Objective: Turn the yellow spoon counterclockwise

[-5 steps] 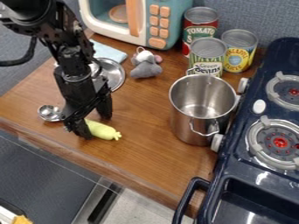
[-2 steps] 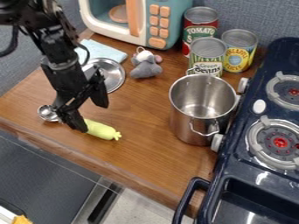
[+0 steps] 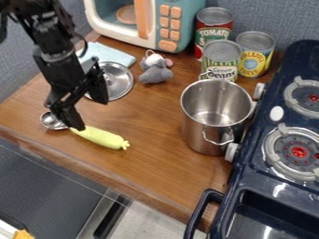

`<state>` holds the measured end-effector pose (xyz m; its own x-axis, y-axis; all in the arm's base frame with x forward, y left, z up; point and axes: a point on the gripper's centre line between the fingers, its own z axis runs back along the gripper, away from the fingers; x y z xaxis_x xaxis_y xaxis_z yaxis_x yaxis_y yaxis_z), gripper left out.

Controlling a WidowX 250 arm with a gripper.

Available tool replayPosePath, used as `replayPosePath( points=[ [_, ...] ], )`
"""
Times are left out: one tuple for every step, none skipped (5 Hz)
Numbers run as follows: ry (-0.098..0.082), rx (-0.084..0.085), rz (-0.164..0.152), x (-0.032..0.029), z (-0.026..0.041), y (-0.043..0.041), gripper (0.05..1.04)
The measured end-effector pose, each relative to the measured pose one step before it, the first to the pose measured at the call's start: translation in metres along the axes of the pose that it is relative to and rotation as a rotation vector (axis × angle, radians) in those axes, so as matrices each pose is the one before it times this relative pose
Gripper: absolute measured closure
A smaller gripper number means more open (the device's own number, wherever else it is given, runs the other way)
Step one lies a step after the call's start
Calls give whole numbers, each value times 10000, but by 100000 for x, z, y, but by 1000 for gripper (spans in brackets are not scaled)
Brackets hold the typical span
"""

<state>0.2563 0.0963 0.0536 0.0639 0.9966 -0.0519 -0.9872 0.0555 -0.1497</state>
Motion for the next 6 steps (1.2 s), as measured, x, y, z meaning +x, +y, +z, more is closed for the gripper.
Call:
replayPosePath(
  points=[
    [-910,1272,-2733,-693,1529,-868,83],
    [-13,1101,-2604,-23,283,-394,83],
    [952,672,-2621,-8,-418,-866,83],
    [299,171,-2503,125,-151,-389,84],
    [-437,63,-2527,181,-897,-354,84],
    [-937,-24,-1966,290,150,-104,84]
  ],
)
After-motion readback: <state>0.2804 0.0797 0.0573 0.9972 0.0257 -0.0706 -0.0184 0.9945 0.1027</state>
